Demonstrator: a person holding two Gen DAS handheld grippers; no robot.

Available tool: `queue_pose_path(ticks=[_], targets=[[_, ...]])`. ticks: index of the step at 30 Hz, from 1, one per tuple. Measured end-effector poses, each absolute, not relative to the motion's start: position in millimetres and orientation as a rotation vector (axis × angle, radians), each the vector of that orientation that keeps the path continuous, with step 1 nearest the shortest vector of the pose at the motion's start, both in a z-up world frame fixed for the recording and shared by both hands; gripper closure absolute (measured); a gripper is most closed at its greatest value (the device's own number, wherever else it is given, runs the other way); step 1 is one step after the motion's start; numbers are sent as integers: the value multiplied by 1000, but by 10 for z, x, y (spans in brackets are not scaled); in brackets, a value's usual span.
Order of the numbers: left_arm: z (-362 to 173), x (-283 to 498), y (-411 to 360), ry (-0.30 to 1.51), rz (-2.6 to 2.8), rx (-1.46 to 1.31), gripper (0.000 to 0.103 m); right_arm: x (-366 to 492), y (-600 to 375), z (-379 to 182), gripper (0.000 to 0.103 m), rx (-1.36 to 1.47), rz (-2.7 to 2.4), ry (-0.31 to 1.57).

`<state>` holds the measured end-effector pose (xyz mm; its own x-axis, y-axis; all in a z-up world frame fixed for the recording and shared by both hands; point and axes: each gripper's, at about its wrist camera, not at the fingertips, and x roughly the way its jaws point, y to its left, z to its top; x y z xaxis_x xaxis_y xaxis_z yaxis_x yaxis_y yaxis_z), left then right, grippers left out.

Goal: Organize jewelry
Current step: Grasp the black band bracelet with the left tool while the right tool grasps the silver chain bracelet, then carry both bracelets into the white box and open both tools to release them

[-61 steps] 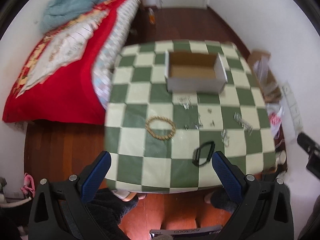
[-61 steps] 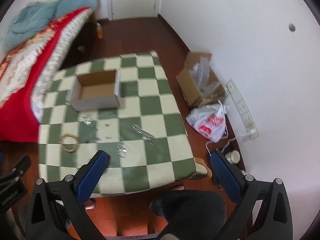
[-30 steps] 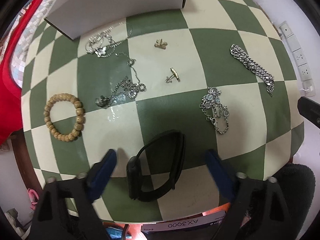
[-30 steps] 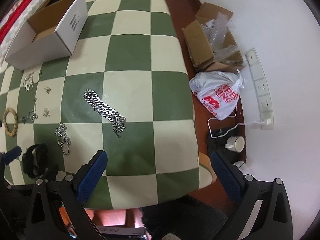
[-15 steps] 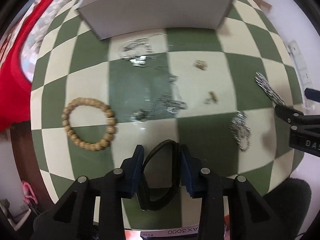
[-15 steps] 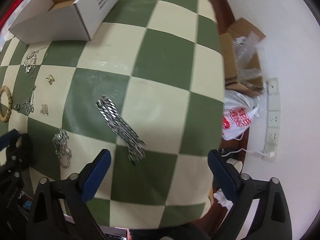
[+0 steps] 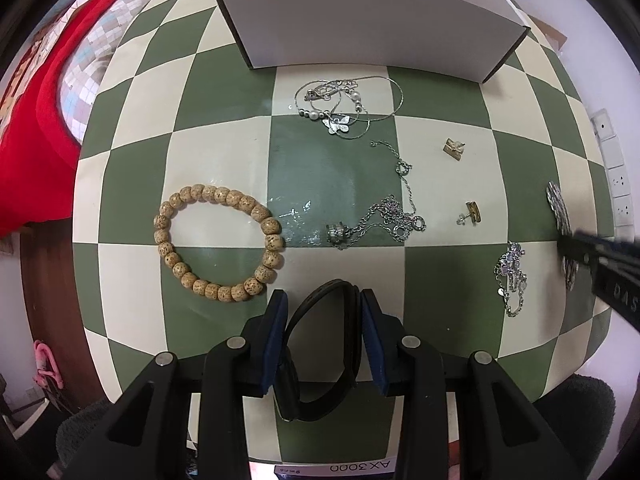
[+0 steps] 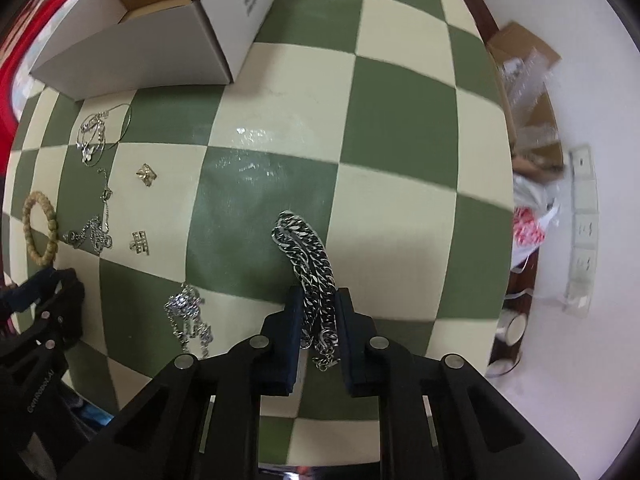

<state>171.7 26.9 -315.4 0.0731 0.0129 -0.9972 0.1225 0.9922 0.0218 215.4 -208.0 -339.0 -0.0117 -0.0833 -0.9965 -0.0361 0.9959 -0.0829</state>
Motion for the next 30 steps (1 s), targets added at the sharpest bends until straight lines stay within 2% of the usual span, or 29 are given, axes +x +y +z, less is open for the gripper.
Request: queue_pose_path(ticks=[5, 7, 9, 10, 12, 14, 16, 17, 19, 20, 25, 26, 30], targets=[[-3173, 1710, 399, 1494, -88, 80, 70, 1880, -2283, -3415, 87, 205, -62, 1663], [-3179, 1709, 495, 1493, -92, 73, 70, 1757, -2400, -3460, 92, 398, -40, 1706], [-3175, 1702, 465, 1492, -94, 73, 70, 1670, -2494, -3512, 90, 540, -25, 1734], [-3155, 1729, 310, 1492, -94, 76, 70, 1649, -2515, -3524, 84, 548, -36, 1740], [-3117, 1720, 257, 1489, -95, 75, 70, 1639, -2506, -3490, 61, 516, -36, 1710], [-3027, 1715, 311, 1490, -97, 67, 70, 1636, -2397, -3458, 48, 429, -53, 1708], [-3041, 1692, 184, 1493, -92, 54, 70, 1632, -2243, -3444, 46, 326, -65, 1708], [-3131, 1676, 217, 1495, -92, 43, 70, 1610, -2155, -3440, 47, 263, -92, 1703], [-3208, 1677, 239, 1503, -95, 16, 70, 1579, -1976, -3419, 60, 128, -159, 1673], [-3207, 1689, 260, 1509, -103, -8, 70, 1571, -1920, -3388, 88, 109, -153, 1642], [-3165, 1638, 523, 1548, -142, -112, 70, 1480, -1807, -3310, 92, 146, -138, 1595], [-3148, 1590, 546, 1546, -146, -114, 70, 1417, -1777, -3292, 97, 169, -127, 1579], [-2994, 1546, 712, 1530, -164, -119, 70, 1351, -1797, -3067, 97, 255, -90, 1510]])
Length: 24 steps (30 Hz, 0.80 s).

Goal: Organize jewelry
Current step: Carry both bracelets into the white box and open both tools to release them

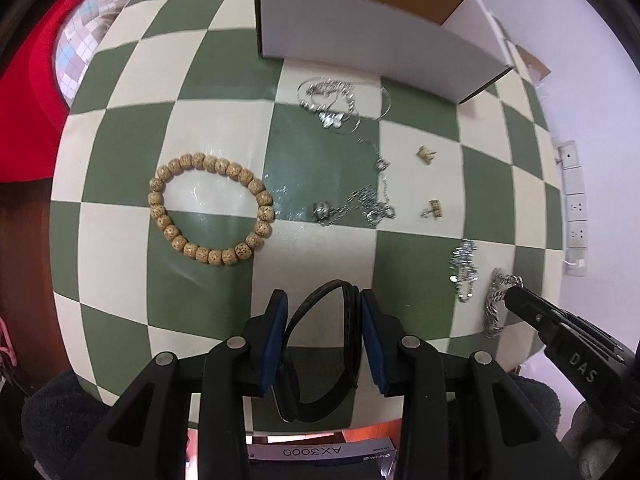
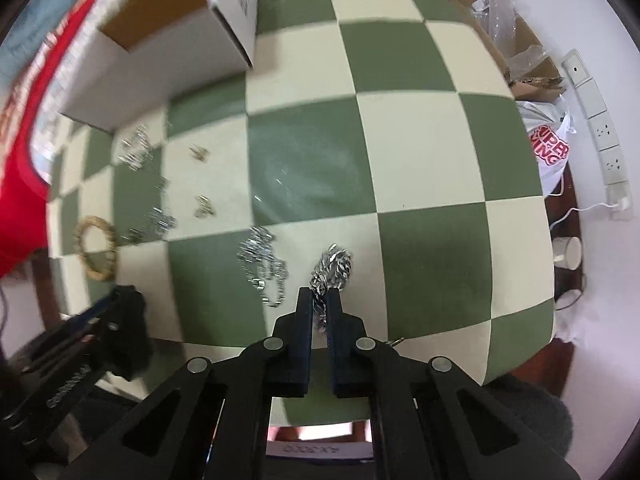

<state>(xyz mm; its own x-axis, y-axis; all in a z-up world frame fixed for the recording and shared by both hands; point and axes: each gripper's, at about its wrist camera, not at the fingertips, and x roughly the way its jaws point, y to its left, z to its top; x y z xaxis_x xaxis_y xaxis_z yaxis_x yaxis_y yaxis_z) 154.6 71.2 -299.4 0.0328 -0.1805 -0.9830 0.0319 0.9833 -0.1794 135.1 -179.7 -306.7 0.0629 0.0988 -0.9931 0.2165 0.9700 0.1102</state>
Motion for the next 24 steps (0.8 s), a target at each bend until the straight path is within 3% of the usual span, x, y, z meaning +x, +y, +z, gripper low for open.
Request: queue_pose_path(ticks=[5, 11, 15, 24], targets=[[-2603, 1556, 831, 1470, -187, -103, 70, 1321, -1847, -2715, 100, 330, -51, 1431], [-1774, 1598, 598, 1379, -215, -100, 70, 1721, -2144, -2280, 100, 351, -11, 1330], [-1755, 2022, 109, 1339, -218, -78, 70, 1918, -2262, -1875, 100, 371, 35, 1256], [-1500, 2947, -38, 1286, -189, -47, 70, 2527, -2097, -1221, 100, 314, 89, 1149]])
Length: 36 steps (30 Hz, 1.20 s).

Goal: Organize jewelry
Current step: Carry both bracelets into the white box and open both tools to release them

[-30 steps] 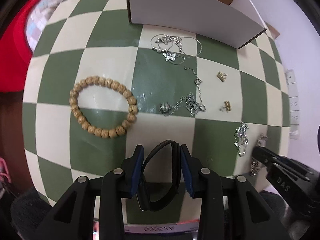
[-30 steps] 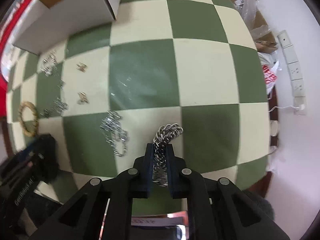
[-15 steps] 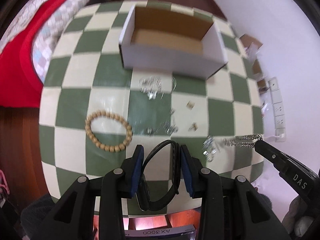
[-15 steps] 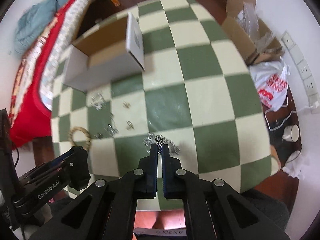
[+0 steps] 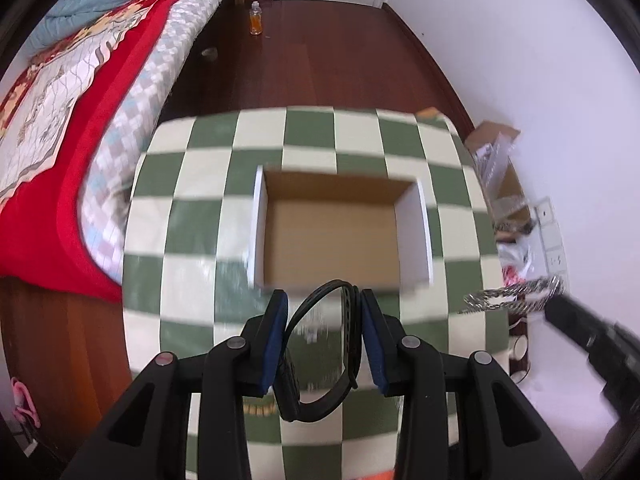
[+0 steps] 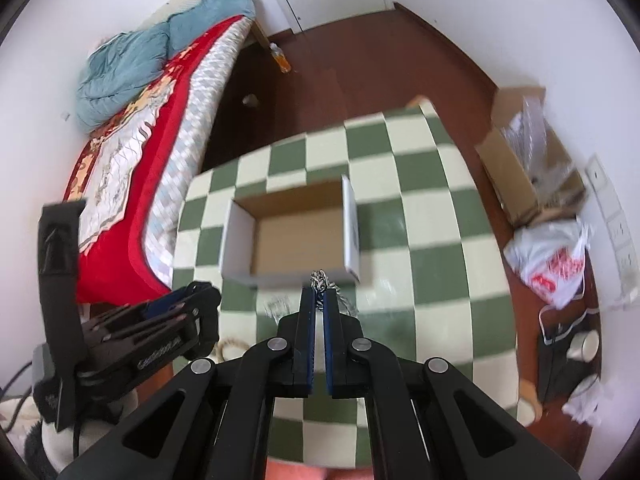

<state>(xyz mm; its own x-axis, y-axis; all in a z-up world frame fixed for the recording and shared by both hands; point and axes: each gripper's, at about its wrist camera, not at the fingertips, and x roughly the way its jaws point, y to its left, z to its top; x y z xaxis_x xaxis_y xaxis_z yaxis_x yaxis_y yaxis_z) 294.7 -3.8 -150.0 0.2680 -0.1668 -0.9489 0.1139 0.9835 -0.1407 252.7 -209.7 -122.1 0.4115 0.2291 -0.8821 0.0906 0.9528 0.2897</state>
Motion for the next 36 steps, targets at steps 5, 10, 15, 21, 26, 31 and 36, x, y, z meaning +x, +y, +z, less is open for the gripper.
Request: queue_pose_path(ticks=[5, 10, 15, 21, 26, 31, 36], targets=[[-1625, 3548, 32, 1350, -175, -150, 70, 3063, -1933, -1232, 100, 290, 103, 1163], [-2034, 3999, 105, 1477, -161, -290, 70, 3602, -1796, -1564, 100, 294, 108, 1231], [-2434, 4190, 180, 1577, -132, -396, 70, 3982, -1672, -2047, 100, 281, 108, 1325], [-2536, 4252, 193, 1604, -118, -436, 65, 4152, -1592, -2425, 98, 234, 107, 1422], [-2253, 4295, 177, 1517, -76, -330, 9, 4146, -1600, -2473, 83, 238, 103, 1459], [-1962, 4276, 205, 1402, -5, -148, 1, 4072, -1625, -2353, 38, 217, 86, 1452], [-1771, 4037, 329, 1256, 74, -3, 0, 3939, -1593, -2239, 9, 122, 26, 1444]])
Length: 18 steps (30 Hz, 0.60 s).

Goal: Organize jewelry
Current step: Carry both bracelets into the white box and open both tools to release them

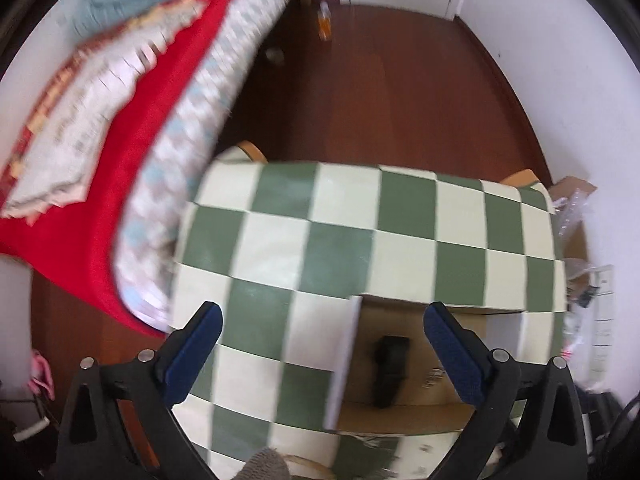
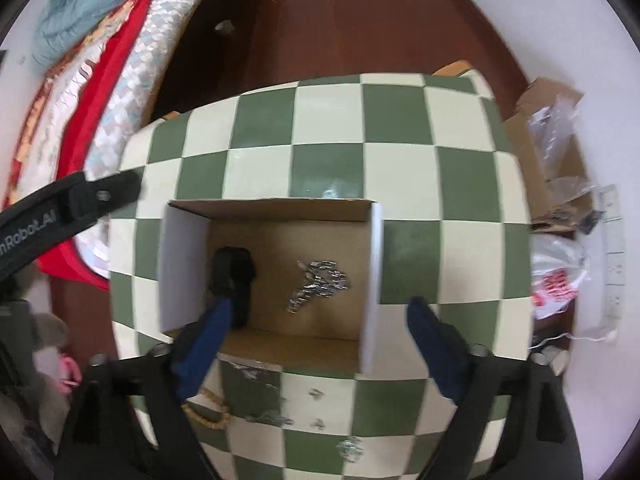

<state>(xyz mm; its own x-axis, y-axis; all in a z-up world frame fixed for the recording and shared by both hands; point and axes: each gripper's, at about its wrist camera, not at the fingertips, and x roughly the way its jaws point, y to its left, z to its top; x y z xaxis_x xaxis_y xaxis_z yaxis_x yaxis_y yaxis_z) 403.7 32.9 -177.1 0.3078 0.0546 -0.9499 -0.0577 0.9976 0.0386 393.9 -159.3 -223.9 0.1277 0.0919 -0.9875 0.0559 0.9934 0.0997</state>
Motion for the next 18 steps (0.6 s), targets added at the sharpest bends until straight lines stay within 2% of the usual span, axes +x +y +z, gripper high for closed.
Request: queue_pose_path(ticks=[4, 11, 18], targets=[[-1823, 3747, 399, 1203, 95, 69, 0, 3786, -1549, -2225, 4, 40, -35, 1433], [-2056, 3373, 471, 1241, 86, 70, 0, 3462, -1524, -2271, 3, 9, -87, 1424], [-1856, 3039, 417, 1186, 67, 80, 0, 3179, -1498, -2142, 1, 41, -86, 1377]])
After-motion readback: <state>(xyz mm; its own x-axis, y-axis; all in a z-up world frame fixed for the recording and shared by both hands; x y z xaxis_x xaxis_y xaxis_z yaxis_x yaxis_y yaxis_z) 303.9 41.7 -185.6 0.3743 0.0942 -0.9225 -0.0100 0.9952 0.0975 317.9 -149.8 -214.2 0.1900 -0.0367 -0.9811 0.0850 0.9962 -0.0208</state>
